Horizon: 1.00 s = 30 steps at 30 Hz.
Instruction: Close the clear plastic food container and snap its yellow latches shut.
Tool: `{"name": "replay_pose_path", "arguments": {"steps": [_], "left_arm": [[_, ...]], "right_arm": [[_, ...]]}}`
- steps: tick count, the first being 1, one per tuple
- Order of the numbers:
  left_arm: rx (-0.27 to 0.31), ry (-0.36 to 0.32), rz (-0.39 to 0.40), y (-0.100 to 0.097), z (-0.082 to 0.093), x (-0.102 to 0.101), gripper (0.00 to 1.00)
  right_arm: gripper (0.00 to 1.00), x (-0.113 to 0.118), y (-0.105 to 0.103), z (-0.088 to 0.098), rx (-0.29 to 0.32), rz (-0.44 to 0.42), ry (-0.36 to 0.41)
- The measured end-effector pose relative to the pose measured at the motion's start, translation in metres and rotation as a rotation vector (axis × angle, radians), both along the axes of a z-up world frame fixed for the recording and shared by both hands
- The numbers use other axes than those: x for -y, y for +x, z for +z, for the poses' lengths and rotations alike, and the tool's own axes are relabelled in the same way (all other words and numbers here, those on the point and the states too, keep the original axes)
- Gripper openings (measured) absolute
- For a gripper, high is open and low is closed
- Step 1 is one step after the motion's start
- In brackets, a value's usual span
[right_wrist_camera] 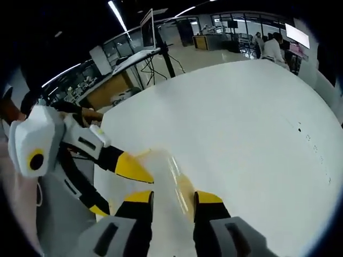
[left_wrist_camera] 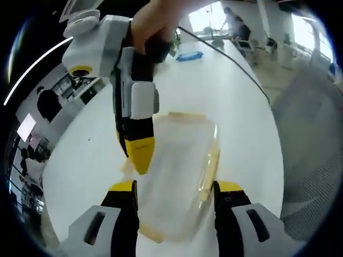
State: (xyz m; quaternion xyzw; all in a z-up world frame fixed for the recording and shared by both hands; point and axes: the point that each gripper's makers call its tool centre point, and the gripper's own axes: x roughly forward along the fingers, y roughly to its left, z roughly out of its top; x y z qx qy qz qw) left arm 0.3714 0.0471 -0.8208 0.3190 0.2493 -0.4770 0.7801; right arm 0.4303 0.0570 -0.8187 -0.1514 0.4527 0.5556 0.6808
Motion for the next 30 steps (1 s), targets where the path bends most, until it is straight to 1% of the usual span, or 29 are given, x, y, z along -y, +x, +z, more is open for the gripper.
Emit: {"name": "replay_pose_path", "arguments": {"steps": [1,5,8,10,12,14,15,18,20,21,22,23,24,30], "left_arm": [[0.001,-0.001,-0.001,0.000,0.000,0.000,0.54],[0.004,-0.008,0.000,0.001,0.000,0.000,0.53],[0.004,-0.008,0.009,0.001,0.000,0.000,0.53],[0.013,-0.009,0.013,0.001,-0.001,0.000,0.53],[0.027,-0.013,0.017,0.001,-0.002,0.000,0.53],[0.045,-0.008,0.018,0.001,-0.003,0.001,0.52],[0.050,-0.007,0.021,0.001,-0.003,0.001,0.52],[0.050,0.001,0.022,0.003,-0.002,0.001,0.52],[0.054,0.001,0.019,0.003,-0.002,0.001,0.52],[0.056,-0.001,0.018,0.003,-0.002,0.001,0.50],[0.075,0.017,0.007,0.005,-0.004,0.002,0.50],[0.079,0.011,0.025,0.005,-0.003,0.002,0.50],[0.079,0.011,0.034,0.006,-0.002,0.000,0.50],[0.080,0.002,0.030,0.004,-0.003,0.000,0.50]], "right_arm": [[0.25,0.000,0.000,0.000,-0.019,-0.016,-0.009],[0.24,0.000,-0.002,0.000,-0.029,0.039,-0.043],[0.24,-0.001,-0.002,-0.001,-0.052,0.071,-0.077],[0.24,-0.001,-0.001,-0.002,-0.070,0.075,-0.094],[0.27,-0.002,-0.004,-0.002,-0.082,0.104,-0.115],[0.34,-0.006,-0.011,-0.007,-0.103,0.136,-0.117],[0.36,-0.008,-0.011,-0.008,-0.114,0.139,-0.126],[0.36,-0.007,-0.010,-0.007,-0.120,0.157,-0.147],[0.36,-0.006,-0.009,-0.008,-0.137,0.164,-0.148],[0.34,-0.006,-0.009,-0.008,-0.146,0.166,-0.149],[0.34,-0.002,-0.010,-0.011,-0.186,0.180,-0.158],[0.34,-0.002,-0.007,-0.009,-0.186,0.162,-0.146],[0.34,0.000,-0.008,-0.008,-0.191,0.162,-0.141],[0.34,-0.003,-0.011,-0.009,-0.184,0.162,-0.132]]}}
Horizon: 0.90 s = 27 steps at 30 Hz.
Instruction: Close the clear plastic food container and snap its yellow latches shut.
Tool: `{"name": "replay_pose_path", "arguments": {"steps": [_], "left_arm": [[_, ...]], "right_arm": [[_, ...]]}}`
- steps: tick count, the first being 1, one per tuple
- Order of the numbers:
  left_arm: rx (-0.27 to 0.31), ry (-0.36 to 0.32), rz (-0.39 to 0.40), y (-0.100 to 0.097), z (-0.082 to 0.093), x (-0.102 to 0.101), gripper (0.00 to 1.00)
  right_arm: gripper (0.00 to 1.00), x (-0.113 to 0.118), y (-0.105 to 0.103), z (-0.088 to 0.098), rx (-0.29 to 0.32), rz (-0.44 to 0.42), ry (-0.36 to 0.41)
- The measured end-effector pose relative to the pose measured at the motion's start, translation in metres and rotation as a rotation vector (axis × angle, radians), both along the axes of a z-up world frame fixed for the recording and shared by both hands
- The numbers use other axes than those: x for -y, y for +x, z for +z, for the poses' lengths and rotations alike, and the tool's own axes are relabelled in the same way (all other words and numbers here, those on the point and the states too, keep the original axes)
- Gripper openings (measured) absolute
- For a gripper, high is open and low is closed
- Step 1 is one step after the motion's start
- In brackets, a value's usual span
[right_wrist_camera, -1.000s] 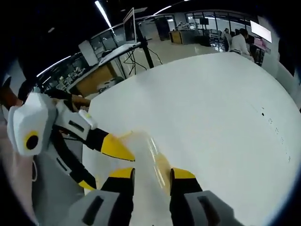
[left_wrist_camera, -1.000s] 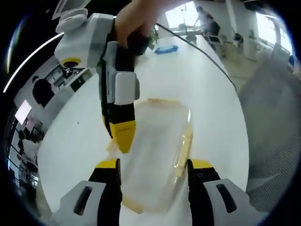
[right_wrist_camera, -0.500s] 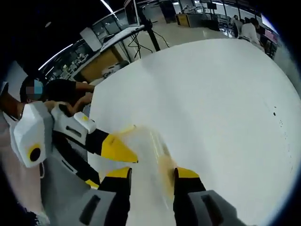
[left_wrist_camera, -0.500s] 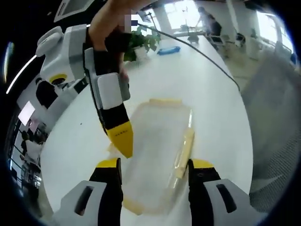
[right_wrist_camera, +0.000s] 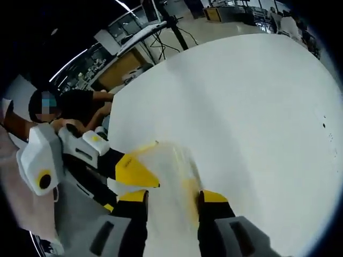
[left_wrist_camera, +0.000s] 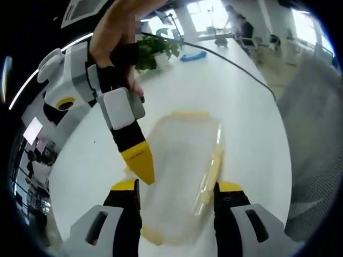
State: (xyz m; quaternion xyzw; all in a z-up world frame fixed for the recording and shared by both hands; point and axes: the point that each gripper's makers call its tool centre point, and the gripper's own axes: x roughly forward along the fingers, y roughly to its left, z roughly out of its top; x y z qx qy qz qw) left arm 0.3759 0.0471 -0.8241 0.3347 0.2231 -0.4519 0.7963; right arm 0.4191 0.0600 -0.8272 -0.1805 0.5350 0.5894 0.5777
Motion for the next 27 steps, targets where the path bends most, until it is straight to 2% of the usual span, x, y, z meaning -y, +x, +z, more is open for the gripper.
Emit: {"name": "replay_pose_path", "arguments": {"steps": [8,18,27], "left_arm": [[0.001,-0.011,-0.002,-0.0020,0.0007,0.0008,0.50],[0.014,-0.001,0.008,-0.0037,0.0000,0.0026,0.51],[0.010,0.002,0.011,-0.0044,0.0000,0.0022,0.52]], "right_arm": [[0.35,-0.0026,-0.0021,-0.0008,0.029,-0.025,0.040],[0.37,-0.0063,-0.0028,0.0001,0.062,-0.054,0.045],[0.39,-0.0066,-0.0019,0.0012,0.128,-0.093,0.077]]}}
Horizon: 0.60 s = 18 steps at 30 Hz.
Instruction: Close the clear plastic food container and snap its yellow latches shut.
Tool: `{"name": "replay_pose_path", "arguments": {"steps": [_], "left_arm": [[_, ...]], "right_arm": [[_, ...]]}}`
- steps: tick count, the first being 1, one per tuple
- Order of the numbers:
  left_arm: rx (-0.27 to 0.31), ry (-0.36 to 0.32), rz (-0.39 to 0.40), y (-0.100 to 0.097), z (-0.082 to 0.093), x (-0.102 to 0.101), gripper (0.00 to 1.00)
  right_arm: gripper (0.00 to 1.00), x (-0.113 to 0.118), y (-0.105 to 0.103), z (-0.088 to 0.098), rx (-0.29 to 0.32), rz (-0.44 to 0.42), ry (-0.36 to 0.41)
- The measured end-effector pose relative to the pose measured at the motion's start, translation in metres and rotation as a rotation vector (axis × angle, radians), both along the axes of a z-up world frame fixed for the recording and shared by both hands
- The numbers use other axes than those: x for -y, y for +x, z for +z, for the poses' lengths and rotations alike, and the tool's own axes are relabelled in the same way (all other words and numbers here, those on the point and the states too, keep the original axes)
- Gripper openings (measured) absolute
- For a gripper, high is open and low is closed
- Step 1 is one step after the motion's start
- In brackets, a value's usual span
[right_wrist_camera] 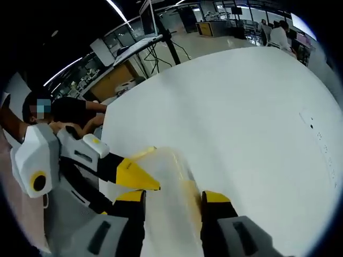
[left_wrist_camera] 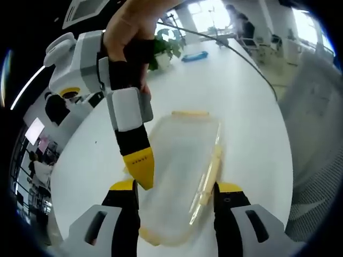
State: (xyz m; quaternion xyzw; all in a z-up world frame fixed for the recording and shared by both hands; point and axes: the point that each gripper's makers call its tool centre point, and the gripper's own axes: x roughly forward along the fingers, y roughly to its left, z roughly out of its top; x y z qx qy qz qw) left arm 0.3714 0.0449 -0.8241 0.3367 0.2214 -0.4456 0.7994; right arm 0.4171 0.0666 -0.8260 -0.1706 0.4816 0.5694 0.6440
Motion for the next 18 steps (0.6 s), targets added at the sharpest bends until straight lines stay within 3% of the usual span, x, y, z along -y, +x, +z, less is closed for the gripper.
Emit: {"name": "replay_pose_path", "arguments": {"steps": [7,9,14,18], "left_arm": [[-0.001,0.000,-0.004,0.0015,0.0002,0.0000,0.53],[-0.032,-0.022,0.012,0.0014,0.0024,0.0018,0.53],[-0.041,-0.040,0.014,0.0012,0.0035,0.0023,0.55],[-0.047,-0.050,0.019,0.0017,0.0038,0.0031,0.56]], "right_arm": [[0.39,0.0007,0.0013,0.0015,0.036,-0.006,0.029],[0.39,0.0006,0.0013,0.0019,0.031,-0.018,0.030],[0.38,-0.0015,0.0005,0.0058,0.083,0.019,0.009],[0.47,0.0025,0.0001,0.0042,0.102,0.008,-0.026]]}}
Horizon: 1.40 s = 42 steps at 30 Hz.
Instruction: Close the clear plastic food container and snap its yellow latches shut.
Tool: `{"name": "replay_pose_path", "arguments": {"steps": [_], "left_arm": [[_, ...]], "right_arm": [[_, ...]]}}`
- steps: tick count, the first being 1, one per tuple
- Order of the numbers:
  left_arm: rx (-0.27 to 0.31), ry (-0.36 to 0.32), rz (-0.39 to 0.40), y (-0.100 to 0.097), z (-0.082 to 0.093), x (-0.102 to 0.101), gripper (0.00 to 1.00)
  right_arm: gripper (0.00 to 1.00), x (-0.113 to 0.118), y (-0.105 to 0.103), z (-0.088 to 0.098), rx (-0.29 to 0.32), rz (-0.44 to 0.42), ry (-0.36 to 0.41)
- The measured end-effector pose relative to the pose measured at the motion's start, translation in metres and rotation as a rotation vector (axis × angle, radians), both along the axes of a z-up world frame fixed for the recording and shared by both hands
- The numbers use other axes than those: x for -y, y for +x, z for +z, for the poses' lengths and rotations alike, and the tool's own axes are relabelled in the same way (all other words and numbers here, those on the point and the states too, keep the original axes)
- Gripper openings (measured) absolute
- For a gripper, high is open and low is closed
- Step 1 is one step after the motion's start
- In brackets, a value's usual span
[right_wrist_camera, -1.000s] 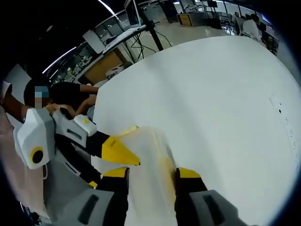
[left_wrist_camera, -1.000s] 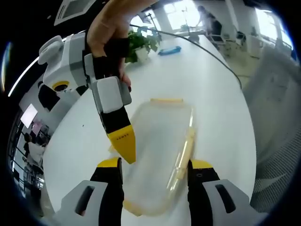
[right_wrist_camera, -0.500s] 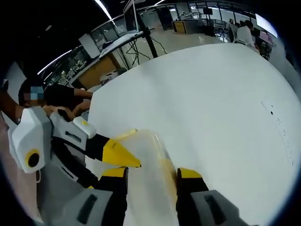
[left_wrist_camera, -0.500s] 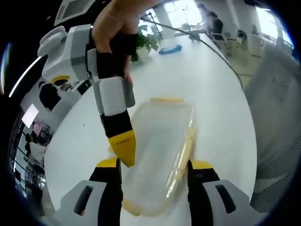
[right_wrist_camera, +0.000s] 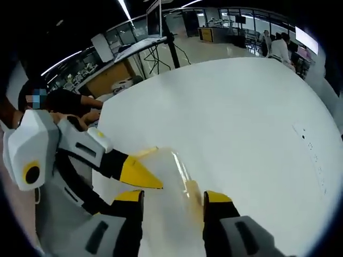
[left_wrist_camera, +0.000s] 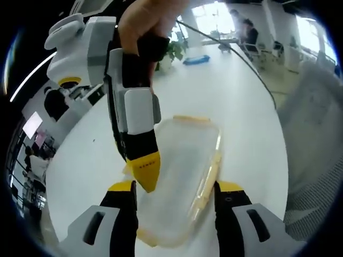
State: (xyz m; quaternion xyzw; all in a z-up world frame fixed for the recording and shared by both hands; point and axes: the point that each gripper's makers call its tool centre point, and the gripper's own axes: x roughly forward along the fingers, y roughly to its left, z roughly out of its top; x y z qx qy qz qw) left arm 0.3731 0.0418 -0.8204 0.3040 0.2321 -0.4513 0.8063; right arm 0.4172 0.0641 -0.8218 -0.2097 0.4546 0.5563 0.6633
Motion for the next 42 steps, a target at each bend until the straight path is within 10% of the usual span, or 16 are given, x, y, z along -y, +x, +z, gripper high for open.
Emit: {"name": "replay_pose_path", "arguments": {"steps": [42], "left_arm": [[-0.159,-0.246,0.265,-0.004,0.018,-0.047,0.56]], "right_arm": [[0.50,0.072,-0.025,0.018,0.122,-0.514,0.161]]}}
